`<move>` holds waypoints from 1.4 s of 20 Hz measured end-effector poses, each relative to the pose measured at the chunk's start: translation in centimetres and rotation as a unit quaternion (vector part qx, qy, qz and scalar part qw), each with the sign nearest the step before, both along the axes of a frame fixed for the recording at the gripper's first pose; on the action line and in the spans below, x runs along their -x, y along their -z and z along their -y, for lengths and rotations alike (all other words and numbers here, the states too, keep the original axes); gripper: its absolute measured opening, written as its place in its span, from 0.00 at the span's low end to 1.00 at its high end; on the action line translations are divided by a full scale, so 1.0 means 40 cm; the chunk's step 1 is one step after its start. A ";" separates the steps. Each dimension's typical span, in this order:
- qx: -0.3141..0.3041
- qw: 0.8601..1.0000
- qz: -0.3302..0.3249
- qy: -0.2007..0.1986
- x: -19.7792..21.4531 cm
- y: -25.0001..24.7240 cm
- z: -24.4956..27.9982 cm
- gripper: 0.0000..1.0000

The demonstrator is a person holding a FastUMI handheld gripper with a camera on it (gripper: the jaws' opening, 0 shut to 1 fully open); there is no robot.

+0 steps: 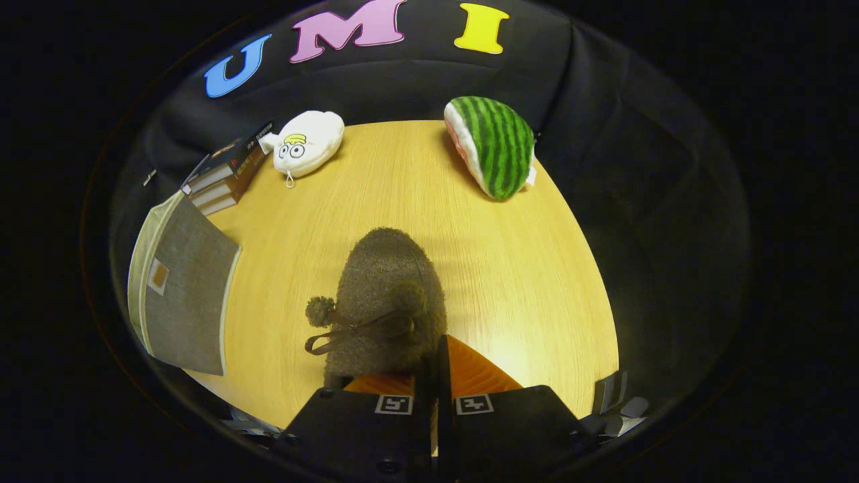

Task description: Open the storage box then place both shoes into the box .Put the left shoe in first, then the right shoe, with the right side of both shoes facing outward in a uniform manner.

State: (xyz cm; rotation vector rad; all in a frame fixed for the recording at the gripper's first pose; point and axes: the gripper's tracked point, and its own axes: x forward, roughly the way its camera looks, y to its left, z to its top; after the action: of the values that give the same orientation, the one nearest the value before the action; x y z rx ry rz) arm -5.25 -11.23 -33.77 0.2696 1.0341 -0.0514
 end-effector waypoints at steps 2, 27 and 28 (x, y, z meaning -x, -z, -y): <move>-0.008 1.000 0.012 0.009 -0.012 -0.082 -0.029 0.08; -0.074 0.995 -0.031 -0.055 -0.177 -0.335 -0.747 0.17; -0.071 0.996 -0.023 -0.055 -0.188 -0.338 -0.748 0.18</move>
State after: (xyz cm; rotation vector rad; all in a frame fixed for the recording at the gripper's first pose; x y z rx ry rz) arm 2.27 18.68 -20.27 0.3414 1.0977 0.1167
